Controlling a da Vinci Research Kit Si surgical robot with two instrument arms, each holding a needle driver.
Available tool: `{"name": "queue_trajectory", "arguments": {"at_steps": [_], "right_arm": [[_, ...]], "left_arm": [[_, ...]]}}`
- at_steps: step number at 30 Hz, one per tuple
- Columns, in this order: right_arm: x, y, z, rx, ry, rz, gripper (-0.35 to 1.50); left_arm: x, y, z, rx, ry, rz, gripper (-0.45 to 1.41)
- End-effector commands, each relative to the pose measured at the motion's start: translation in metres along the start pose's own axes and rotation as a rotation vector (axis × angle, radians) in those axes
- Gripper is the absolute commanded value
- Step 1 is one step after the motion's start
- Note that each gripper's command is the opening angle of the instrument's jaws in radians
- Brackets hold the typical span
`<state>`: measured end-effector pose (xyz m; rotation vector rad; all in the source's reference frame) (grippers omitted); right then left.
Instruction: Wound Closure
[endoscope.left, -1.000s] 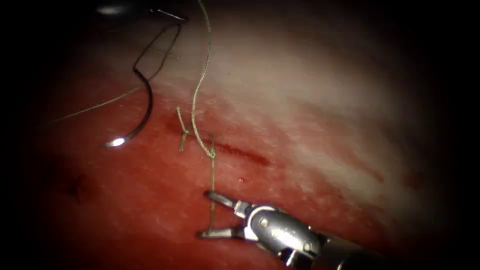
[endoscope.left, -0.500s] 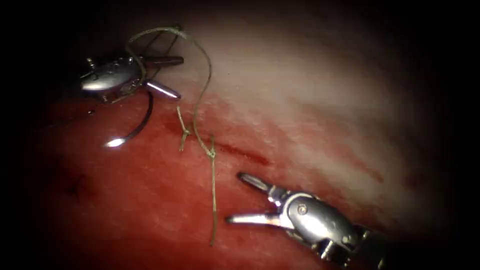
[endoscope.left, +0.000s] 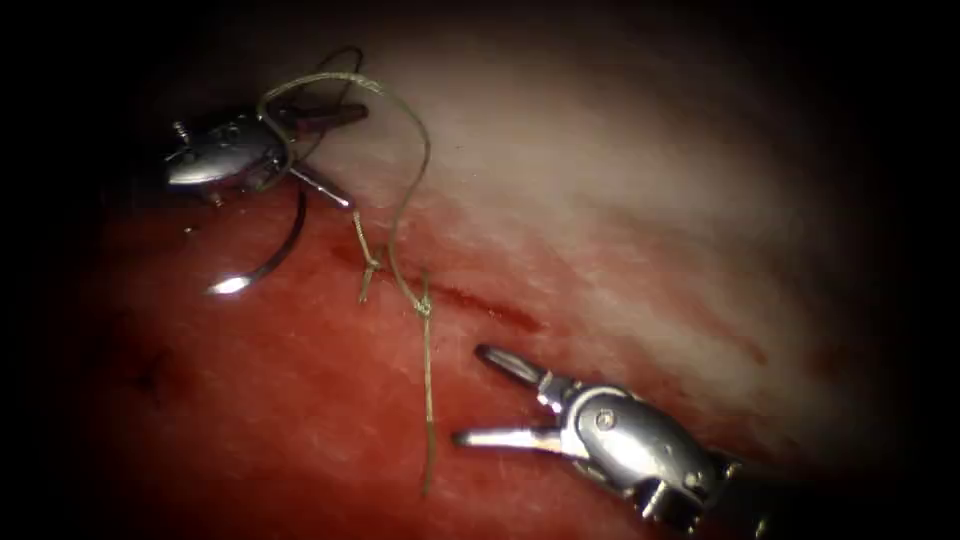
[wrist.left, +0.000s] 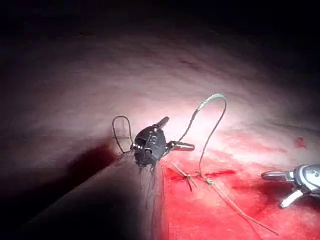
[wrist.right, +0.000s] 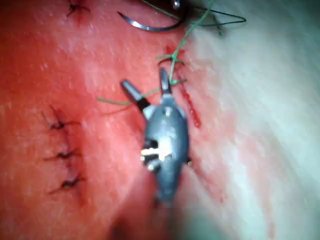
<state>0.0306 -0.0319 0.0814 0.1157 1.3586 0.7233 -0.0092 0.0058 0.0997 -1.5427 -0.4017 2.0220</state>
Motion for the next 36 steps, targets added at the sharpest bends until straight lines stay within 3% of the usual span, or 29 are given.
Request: {"name": "queue_trajectory", "arguments": {"at_steps": [1,8,10,12,15,17,18,21,24,28,31,35,36], "right_arm": [[-0.0005,0.0000,0.0009,0.002,0.001,0.000,1.48],[-0.0006,0.0000,0.0009,-0.001,0.001,-0.001,1.48],[-0.0006,0.0000,0.0009,-0.001,0.001,-0.001,1.48],[-0.0007,0.0000,0.0009,-0.002,0.001,-0.001,1.48],[-0.0007,0.0000,0.0009,-0.002,0.001,-0.001,1.48],[-0.0007,0.0000,0.0009,-0.002,0.000,-0.001,1.48],[-0.0007,0.0000,0.0009,-0.003,0.000,-0.001,1.48],[-0.0007,0.0001,0.0008,-0.003,0.000,-0.001,1.48],[-0.0005,0.0003,0.0006,-0.002,-0.001,0.000,1.48],[-0.0002,0.0007,0.0001,-0.019,-0.008,0.003,1.48],[-0.0002,0.0008,0.0000,-0.018,-0.008,0.003,1.48],[-0.0002,0.0008,0.0001,-0.019,-0.008,0.003,1.48],[-0.0002,0.0007,0.0001,-0.019,-0.008,0.003,1.48]], "left_arm": [[0.0001,-0.0008,-0.0001,0.020,-0.017,0.025,0.71],[0.0017,-0.0031,-0.0063,0.402,0.045,0.204,0.56],[0.0017,-0.0032,-0.0067,0.430,0.051,0.209,0.56],[0.0013,-0.0029,-0.0086,0.518,0.118,0.237,0.54],[0.0013,-0.0024,-0.0094,0.545,0.167,0.232,0.49],[0.0014,-0.0017,-0.0097,0.514,0.235,0.229,0.42],[0.0016,-0.0003,-0.0097,0.424,0.329,0.148,0.36],[0.0021,0.0022,-0.0090,0.324,0.394,0.070,0.36],[0.0031,0.0071,-0.0081,0.216,0.453,0.020,0.37],[0.0054,0.0129,-0.0075,0.122,0.472,0.004,0.42],[0.0067,0.0150,-0.0069,0.100,0.460,0.033,0.41],[0.0078,0.0170,-0.0045,0.037,0.347,0.094,0.39],[0.0079,0.0172,-0.0029,0.038,0.268,0.096,0.44]]}}
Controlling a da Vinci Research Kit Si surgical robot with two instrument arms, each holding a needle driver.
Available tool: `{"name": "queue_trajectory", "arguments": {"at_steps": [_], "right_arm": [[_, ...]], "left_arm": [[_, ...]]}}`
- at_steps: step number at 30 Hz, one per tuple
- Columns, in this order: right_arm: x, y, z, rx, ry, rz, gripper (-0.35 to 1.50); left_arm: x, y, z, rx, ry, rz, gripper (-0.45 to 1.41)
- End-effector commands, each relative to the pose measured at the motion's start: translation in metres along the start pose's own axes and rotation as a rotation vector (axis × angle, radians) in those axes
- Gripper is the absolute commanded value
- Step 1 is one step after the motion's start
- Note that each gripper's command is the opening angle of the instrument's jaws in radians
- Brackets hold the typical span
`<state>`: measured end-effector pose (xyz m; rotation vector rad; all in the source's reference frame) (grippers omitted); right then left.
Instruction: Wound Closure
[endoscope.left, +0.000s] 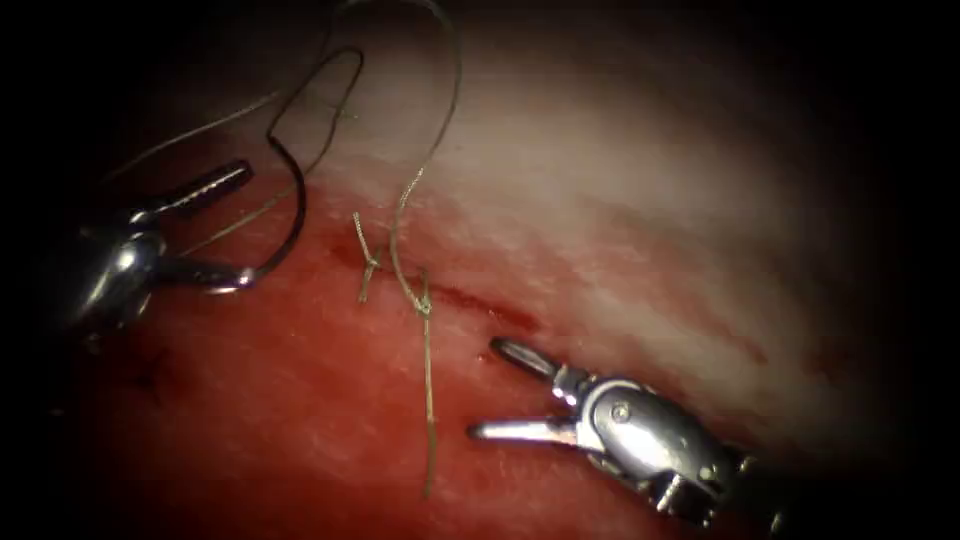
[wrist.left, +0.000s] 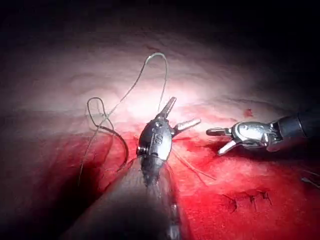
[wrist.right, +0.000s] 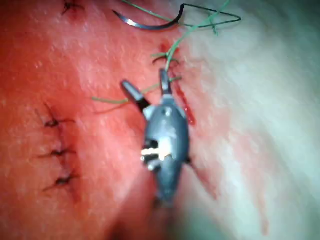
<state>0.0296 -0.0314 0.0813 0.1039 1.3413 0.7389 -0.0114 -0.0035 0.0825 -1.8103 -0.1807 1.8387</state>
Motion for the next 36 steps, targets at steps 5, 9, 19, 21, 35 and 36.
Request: {"name": "queue_trajectory", "arguments": {"at_steps": [5,9,19,21,35,36], "right_arm": [[-0.0005,-0.0002,0.0009,0.002,0.002,0.000,1.48],[-0.0005,-0.0001,0.0009,0.002,0.002,0.001,1.48],[-0.0005,-0.0002,0.0012,-0.001,0.002,0.000,1.48],[-0.0005,-0.0002,0.0013,-0.001,0.002,0.000,1.48],[-0.0006,-0.0003,0.0011,-0.001,0.002,-0.001,1.48],[-0.0006,-0.0003,0.0011,-0.001,0.002,-0.001,1.48]], "left_arm": [[-0.0034,-0.0031,0.0059,0.058,-0.201,-0.020,0.74],[-0.0064,-0.0053,0.0079,0.105,-0.218,-0.001,0.73],[-0.0126,-0.0123,0.0095,0.183,-0.287,0.011,0.74],[-0.0129,-0.0131,0.0098,0.181,-0.284,0.010,0.67],[-0.0114,-0.0163,0.0116,0.064,-0.320,-0.074,-0.45],[-0.0114,-0.0163,0.0116,0.064,-0.320,-0.074,-0.45]]}}
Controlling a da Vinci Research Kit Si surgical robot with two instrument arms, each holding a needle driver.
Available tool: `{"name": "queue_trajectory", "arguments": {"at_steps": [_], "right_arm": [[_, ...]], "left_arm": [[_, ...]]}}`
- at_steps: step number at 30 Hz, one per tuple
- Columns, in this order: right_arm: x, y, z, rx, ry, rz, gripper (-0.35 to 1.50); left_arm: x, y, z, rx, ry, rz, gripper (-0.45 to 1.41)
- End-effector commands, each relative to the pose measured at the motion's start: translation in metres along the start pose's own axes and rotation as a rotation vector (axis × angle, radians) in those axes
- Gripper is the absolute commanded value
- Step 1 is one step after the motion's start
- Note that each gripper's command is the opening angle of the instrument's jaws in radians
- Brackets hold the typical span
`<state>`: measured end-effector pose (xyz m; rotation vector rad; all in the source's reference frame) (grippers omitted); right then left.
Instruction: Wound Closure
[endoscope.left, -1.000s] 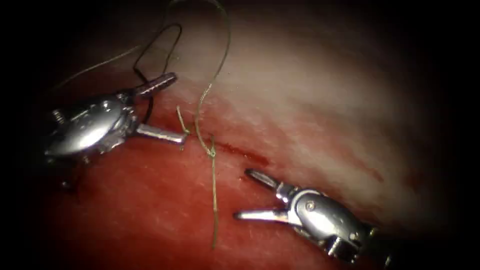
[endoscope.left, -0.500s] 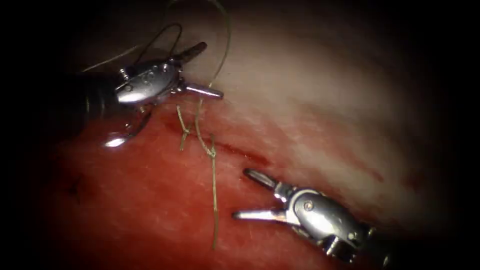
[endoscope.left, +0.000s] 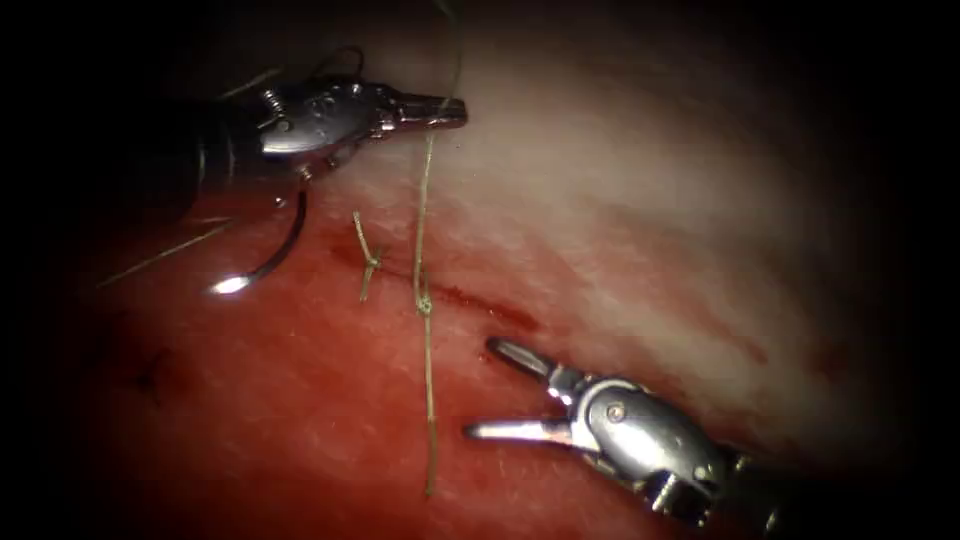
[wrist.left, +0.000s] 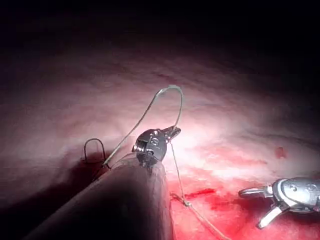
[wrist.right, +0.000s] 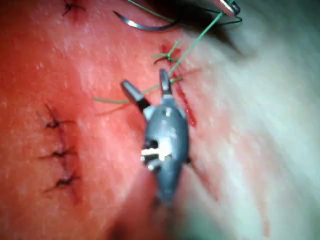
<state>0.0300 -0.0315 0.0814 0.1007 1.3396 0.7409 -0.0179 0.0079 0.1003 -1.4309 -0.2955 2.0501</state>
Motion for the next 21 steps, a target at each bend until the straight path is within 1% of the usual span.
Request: {"name": "queue_trajectory", "arguments": {"at_steps": [1,4,8,9,10,11,14,15,17,18,20,21], "right_arm": [[-0.0004,0.0000,0.0008,0.001,0.002,0.000,1.46],[-0.0005,0.0006,0.0011,0.005,0.003,0.002,1.41],[-0.0008,0.0028,0.0025,-0.024,0.000,0.004,1.39],[-0.0012,0.0041,0.0035,-0.039,-0.015,-0.004,1.39],[-0.0015,0.0048,0.0040,-0.045,-0.024,0.012,1.39],[-0.0023,0.0060,0.0049,-0.056,-0.049,0.048,1.36],[-0.0038,0.0071,0.0059,-0.063,-0.093,0.098,1.36],[-0.0048,0.0075,0.0065,-0.068,-0.107,0.119,1.36],[-0.0060,0.0076,0.0070,-0.062,-0.100,0.157,1.36],[-0.0070,0.0079,0.0076,-0.049,-0.092,0.202,1.38],[-0.0071,0.0082,0.0079,-0.039,-0.088,0.238,1.38],[-0.0070,0.0084,0.0082,-0.008,-0.071,0.288,1.39]], "left_arm": [[-0.0002,-0.0008,0.0011,-0.017,0.011,-0.001,-0.45],[-0.0001,-0.0011,0.0016,-0.031,0.019,-0.001,-0.45],[0.0002,-0.0011,0.0023,-0.057,0.033,0.001,-0.45],[0.0003,-0.0009,0.0025,-0.066,0.038,-0.003,-0.45],[0.0004,-0.0007,0.0026,-0.069,0.039,-0.003,-0.45],[0.0005,-0.0004,0.0026,-0.073,0.041,0.004,-0.45],[0.0008,-0.0007,0.0026,-0.076,0.044,0.019,-0.45],[0.0011,-0.0013,0.0028,-0.079,0.046,0.029,-0.45],[0.0012,-0.0021,0.0030,-0.080,0.049,0.034,-0.45],[0.0009,-0.0035,0.0036,-0.082,0.053,0.043,-0.45],[0.0006,-0.0040,0.0038,-0.083,0.054,0.047,-0.45],[0.0003,-0.0042,0.0039,-0.083,0.057,0.062,-0.45]]}}
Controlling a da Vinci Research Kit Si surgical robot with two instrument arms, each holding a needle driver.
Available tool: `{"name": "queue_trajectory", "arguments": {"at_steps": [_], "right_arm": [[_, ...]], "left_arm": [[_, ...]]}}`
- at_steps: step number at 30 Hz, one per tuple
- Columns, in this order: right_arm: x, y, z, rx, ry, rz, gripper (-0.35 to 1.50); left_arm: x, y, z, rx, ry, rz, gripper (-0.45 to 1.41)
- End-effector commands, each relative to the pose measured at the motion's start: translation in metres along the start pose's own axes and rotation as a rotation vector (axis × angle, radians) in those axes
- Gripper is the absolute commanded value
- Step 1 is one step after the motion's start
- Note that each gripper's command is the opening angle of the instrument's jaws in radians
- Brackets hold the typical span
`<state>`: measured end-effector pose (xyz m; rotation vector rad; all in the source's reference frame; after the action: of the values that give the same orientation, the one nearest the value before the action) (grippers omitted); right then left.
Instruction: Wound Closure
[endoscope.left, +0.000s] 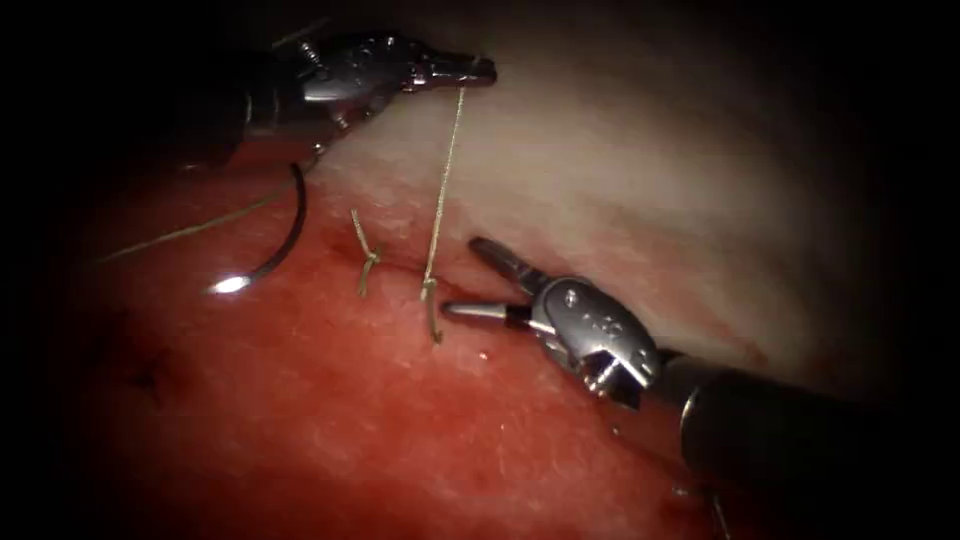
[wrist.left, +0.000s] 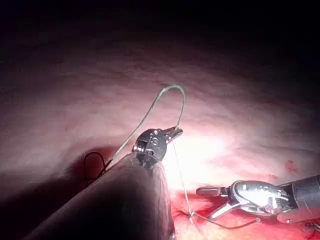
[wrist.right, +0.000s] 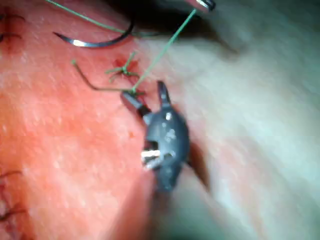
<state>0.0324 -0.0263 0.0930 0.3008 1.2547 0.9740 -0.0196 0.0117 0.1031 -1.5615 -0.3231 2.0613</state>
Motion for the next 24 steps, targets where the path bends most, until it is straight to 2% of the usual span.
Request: {"name": "queue_trajectory", "arguments": {"at_steps": [1,4,13,24], "right_arm": [[0.0000,0.0001,0.0014,0.045,0.023,0.059,1.38],[0.0005,0.0008,0.0022,0.127,0.079,0.170,1.34],[-0.0002,0.0015,0.0041,0.155,0.072,0.219,1.34],[0.0000,0.0000,0.0066,0.190,0.072,0.230,1.34]], "left_arm": [[-0.0003,-0.0005,0.0007,0.003,0.007,0.017,-0.45],[-0.0001,-0.0004,0.0005,0.003,0.012,0.033,-0.45],[0.0008,0.0030,-0.0001,-0.039,0.038,0.076,-0.45],[0.0013,0.0036,0.0002,-0.057,0.049,0.090,-0.45]]}}
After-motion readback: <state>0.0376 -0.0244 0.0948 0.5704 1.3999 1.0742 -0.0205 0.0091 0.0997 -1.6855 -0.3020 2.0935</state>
